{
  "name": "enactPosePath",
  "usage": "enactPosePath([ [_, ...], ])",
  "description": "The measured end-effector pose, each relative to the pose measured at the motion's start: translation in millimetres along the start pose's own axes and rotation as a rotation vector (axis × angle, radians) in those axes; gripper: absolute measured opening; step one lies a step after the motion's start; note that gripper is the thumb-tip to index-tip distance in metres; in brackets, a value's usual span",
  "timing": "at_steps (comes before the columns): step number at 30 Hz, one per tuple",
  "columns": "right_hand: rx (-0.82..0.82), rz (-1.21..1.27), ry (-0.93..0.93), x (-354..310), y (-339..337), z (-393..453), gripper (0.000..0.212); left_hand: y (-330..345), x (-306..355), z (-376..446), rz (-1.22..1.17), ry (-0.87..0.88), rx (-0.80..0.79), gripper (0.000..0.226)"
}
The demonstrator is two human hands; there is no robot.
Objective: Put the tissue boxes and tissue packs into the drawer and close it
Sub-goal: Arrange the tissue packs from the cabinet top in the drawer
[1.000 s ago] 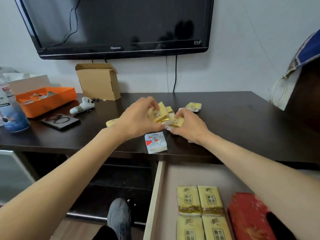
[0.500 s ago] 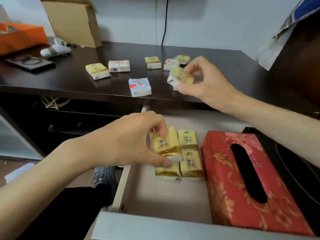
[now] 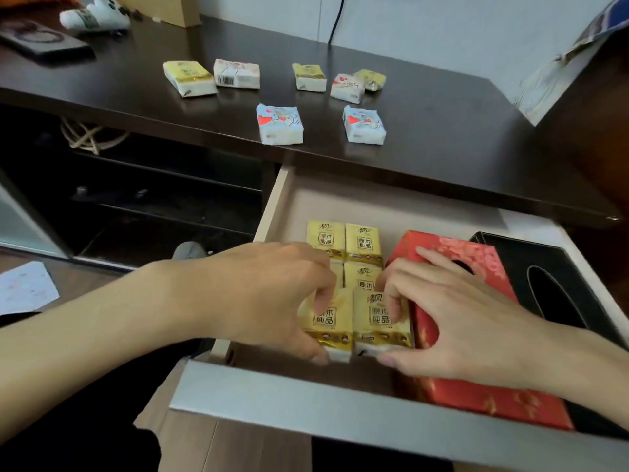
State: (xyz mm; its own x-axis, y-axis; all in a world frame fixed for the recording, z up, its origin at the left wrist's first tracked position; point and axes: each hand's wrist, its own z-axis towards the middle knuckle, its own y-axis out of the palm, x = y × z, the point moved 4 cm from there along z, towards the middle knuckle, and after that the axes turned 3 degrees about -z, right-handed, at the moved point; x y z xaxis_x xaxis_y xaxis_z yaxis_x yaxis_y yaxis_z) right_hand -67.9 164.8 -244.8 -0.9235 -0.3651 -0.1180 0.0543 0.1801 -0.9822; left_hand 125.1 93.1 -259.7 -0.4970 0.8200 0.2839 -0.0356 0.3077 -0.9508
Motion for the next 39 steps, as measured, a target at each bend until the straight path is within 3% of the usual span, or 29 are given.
enactPosePath([
  [7, -0.093, -0.06, -0.032, -15.3, 7.0, 6.0, 0.04, 5.0, 4.6, -3.0, 0.05, 0.053, -0.063, 0.049],
  [14, -0.098, -0.1, -0.06, -23.3, 8.1, 8.0, 0.044, 15.4, 13.2, -6.0, 0.194, 0.133, 0.022, 0.053],
  [20, -0.092, -0.1, -0.067, -24.7, 10.7, 8.8, 0.051, 21.8, 9.1, -3.6, 0.193, 0.134, 0.005, 0.055],
  [25, 0.005, -0.069, -0.041, -15.8, 3.1, 9.6, 0.048, 12.8, 4.0, -2.3, 0.1, 0.158, 0.061, 0.034],
  [27, 0.036, -0.098, -0.005, -11.8, -2.6, 12.5, 0.058, 5.5, -4.1, -0.6, 0.072, 0.164, 0.107, 0.038],
  [30, -0.052, -0.232, 0.022, -7.8, -2.5, 23.0, 0.093, 6.0, -16.7, 6.9, 0.134, 0.121, 0.086, 0.074],
  [33, -0.123, -0.329, -0.008, -15.6, 3.1, 36.4, 0.08, 20.4, -21.0, 15.5, 0.228, 0.054, -0.05, 0.091],
  [39, -0.119, -0.493, -0.026, -32.4, 11.2, 45.9, 0.056, 32.3, -18.8, 21.2, 0.232, 0.083, -0.057, 0.079],
])
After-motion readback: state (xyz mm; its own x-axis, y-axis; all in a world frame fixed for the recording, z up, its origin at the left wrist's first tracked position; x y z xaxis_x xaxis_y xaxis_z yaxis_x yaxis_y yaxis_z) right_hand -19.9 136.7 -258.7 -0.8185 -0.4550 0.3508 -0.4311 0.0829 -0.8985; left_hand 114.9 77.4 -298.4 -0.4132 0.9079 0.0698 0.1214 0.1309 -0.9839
